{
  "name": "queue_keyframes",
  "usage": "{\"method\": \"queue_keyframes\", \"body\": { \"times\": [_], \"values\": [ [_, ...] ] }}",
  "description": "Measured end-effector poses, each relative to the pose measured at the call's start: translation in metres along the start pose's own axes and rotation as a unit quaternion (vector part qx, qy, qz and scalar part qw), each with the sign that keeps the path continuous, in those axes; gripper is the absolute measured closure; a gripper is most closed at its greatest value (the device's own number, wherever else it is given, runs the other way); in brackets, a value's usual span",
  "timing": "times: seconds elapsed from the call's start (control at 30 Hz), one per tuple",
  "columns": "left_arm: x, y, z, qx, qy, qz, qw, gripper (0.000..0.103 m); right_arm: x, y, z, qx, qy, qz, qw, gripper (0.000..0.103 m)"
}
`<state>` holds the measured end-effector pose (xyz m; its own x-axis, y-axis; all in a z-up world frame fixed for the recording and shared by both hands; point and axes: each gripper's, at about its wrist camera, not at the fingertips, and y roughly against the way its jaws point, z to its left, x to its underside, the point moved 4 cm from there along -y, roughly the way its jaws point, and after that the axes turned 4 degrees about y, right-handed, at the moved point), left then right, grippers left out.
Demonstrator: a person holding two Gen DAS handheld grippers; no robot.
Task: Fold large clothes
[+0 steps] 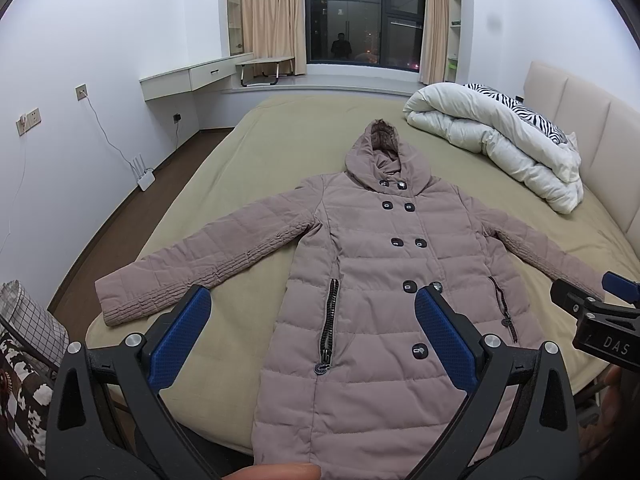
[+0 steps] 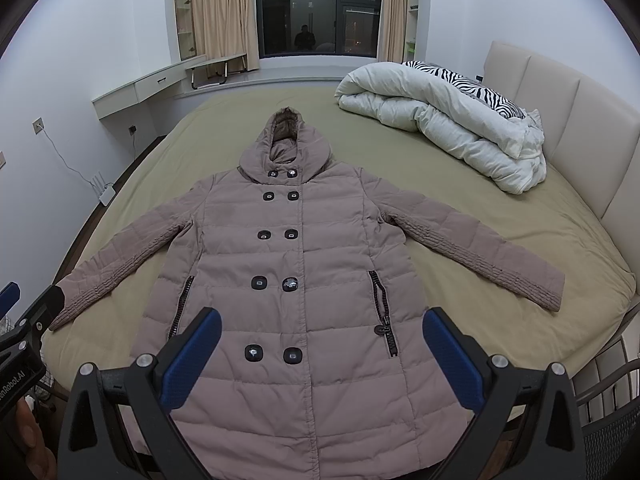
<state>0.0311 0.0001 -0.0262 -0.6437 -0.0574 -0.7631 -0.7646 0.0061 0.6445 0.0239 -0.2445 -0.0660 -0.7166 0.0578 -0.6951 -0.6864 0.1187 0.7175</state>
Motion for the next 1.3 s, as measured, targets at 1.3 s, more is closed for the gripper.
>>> {"method": "queue_keyframes", "body": {
  "times": [1.3],
  "values": [
    [0.0000, 0.0002, 0.0003, 0.001, 0.001, 0.000, 1.0000, 0.000, 0.0027, -0.0084, 0.0023, -0.001, 0.001, 0.005, 1.000, 0.000]
  ]
}}
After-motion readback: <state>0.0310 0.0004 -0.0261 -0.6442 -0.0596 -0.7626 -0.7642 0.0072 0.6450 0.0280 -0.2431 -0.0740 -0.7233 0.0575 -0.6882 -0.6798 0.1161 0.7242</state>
